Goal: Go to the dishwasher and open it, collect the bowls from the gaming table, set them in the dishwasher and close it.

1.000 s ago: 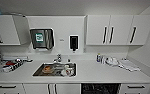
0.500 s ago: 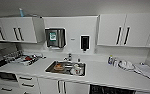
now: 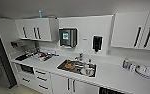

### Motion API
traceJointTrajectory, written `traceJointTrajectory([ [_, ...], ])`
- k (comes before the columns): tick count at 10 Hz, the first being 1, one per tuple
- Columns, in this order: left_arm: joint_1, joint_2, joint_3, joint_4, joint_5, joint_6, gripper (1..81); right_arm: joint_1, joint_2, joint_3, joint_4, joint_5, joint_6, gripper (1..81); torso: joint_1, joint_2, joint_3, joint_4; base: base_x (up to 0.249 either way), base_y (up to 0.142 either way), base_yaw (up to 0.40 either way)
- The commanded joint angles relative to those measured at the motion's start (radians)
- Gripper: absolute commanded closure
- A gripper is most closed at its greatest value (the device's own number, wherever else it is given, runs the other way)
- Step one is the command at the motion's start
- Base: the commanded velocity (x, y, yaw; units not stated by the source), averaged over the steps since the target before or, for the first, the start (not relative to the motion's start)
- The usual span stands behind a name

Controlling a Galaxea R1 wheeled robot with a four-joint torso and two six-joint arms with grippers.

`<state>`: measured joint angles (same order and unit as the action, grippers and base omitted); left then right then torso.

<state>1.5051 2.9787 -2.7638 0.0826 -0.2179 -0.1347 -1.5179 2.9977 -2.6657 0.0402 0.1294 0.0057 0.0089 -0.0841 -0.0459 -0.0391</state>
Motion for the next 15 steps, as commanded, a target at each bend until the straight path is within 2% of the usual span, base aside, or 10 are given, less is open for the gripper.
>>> traceJointTrajectory([
  [1, -0.062, -0.003, -0.023, -0.004, 0.034, -0.006, 1.0, 0.052, 0.0, 0.001, -0.006, -0.045, -0.004, 1.0, 0.0, 0.0, 0.0, 0.0, 0.0, 0.0, 0.376],
  [15, -0.065, 0.007, -0.025, -0.001, 0.034, -0.005, 1.0, 0.05, 0.005, -0.002, -0.006, -0.047, -0.003, 1.0, 0.0, 0.0, 0.0, 0.0, 0.0, 0.0, 0.381],
])
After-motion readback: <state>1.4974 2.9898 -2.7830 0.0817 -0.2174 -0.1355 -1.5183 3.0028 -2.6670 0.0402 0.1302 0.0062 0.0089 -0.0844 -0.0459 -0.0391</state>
